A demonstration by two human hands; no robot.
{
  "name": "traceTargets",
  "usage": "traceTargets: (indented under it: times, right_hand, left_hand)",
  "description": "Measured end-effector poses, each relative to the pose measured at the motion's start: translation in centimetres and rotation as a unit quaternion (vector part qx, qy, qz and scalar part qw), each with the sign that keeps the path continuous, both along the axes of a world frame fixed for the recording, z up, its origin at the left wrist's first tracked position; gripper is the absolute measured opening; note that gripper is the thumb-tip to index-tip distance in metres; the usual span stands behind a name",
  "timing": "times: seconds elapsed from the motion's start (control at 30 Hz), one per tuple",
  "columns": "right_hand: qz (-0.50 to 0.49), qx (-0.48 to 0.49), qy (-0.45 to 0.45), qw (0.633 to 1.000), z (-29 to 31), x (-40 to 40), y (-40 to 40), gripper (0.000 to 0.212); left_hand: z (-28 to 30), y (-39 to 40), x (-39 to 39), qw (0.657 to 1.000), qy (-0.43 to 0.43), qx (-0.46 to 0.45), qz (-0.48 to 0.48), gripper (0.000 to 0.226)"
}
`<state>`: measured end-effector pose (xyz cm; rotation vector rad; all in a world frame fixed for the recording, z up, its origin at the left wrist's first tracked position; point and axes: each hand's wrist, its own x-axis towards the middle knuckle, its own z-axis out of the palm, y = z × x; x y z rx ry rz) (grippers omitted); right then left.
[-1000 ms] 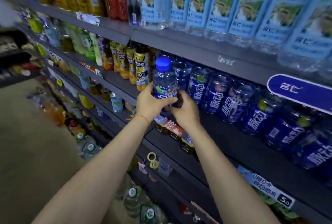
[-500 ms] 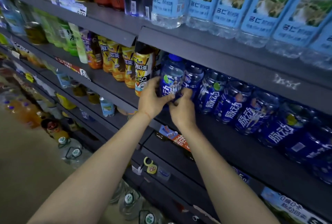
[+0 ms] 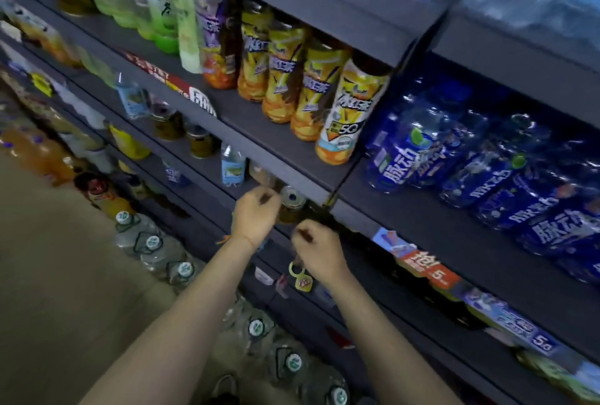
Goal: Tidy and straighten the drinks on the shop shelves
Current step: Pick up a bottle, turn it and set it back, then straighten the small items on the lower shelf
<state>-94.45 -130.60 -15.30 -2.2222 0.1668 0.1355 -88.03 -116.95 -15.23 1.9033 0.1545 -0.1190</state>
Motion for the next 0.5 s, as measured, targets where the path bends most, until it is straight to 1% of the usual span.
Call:
traceTargets:
  times: [0.03,0.13,0.2,0.23,0.27,0.3,0.4,0.5]
  right_hand:
    - [-0.019,-0.015,0.025,0.999,-1.1,0.8,0.3,0.009]
    - [-0.102,-0.026,0.078,0.991,-2.8,3.4,1.2,0.051]
    - [-0.124,-0.026,0.070,0.989,-3.2,5.4,2.1,0.076]
    - [-0.134,-0.026,0.064,0.989,-3.4,6.3,2.4,0.084]
    - [-0.146,-0.023,0.066,0.987,-3.7,7.4,2.8,0.088]
    - [-0.162,-0.015,0.071,0.984,-4.0,8.3,3.1,0.086]
    - [-0.205,0.002,0.077,0.976,-5.3,10.4,3.7,0.074]
    - [-0.228,-0.023,0.079,0.970,-5.9,11.0,4.0,0.074]
  left_hand:
    - [-0.5,0.8,0.6,1.000,0.014,0.010,-0.011,0.028]
    - [-2.0,2.5,2.1,0.998,0.045,0.013,-0.032,0.024]
    - [-2.8,3.3,2.9,0.997,0.059,0.017,-0.038,0.022]
    - [-3.1,3.6,3.1,0.997,0.069,0.016,-0.040,0.022]
    - [-3.6,3.9,3.4,0.996,0.079,0.014,-0.042,0.023]
    - [-3.9,4.3,3.6,0.995,0.091,0.016,-0.046,0.024]
    - [-5.0,5.2,4.2,0.991,0.110,0.037,-0.070,0.025]
    - [-5.7,6.3,4.3,0.986,0.136,0.034,-0.088,0.023]
